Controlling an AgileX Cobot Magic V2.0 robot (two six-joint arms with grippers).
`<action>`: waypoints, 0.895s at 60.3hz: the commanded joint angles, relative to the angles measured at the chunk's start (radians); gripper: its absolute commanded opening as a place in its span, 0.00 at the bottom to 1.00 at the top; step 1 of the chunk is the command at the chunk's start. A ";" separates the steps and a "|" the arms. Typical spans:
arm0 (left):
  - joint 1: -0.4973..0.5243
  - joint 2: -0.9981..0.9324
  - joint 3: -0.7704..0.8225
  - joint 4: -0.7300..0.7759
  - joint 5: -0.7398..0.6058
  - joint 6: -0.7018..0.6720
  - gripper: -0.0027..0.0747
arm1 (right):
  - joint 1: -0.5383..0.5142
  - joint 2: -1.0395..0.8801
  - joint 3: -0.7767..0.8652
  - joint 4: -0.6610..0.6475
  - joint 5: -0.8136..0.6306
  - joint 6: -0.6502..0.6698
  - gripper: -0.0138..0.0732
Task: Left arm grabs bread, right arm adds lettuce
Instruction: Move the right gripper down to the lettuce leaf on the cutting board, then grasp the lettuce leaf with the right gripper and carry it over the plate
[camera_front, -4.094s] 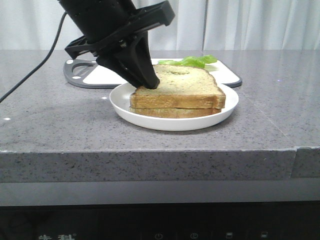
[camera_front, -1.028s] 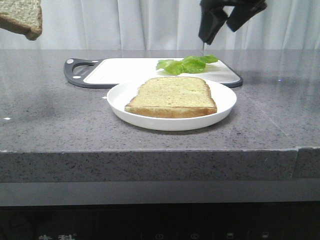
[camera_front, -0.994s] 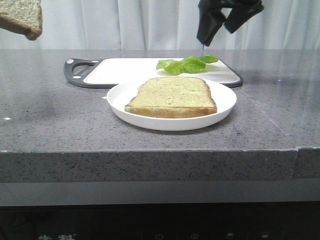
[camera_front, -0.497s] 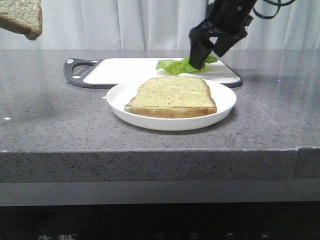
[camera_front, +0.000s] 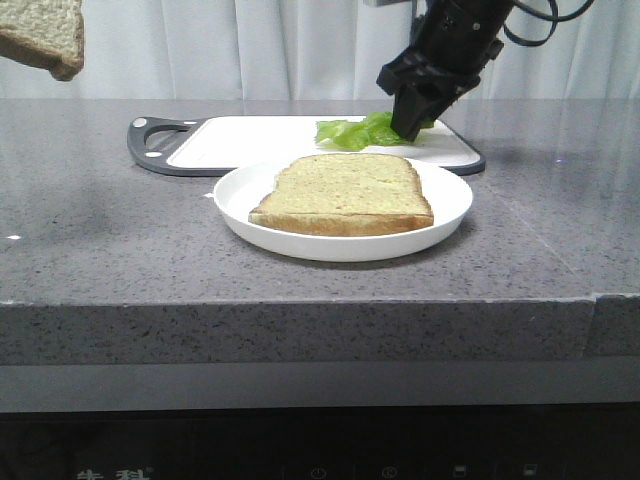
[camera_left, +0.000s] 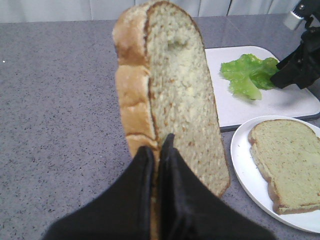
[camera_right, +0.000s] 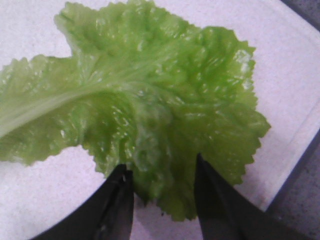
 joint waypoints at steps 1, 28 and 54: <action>0.000 -0.009 -0.028 0.025 -0.076 -0.012 0.01 | -0.002 -0.049 -0.035 0.003 -0.046 -0.011 0.51; 0.000 -0.009 -0.028 0.025 -0.076 -0.012 0.01 | -0.004 -0.059 -0.035 0.003 -0.026 -0.010 0.09; 0.000 -0.009 -0.028 0.025 -0.080 -0.012 0.01 | -0.005 -0.159 -0.035 0.003 -0.006 0.008 0.09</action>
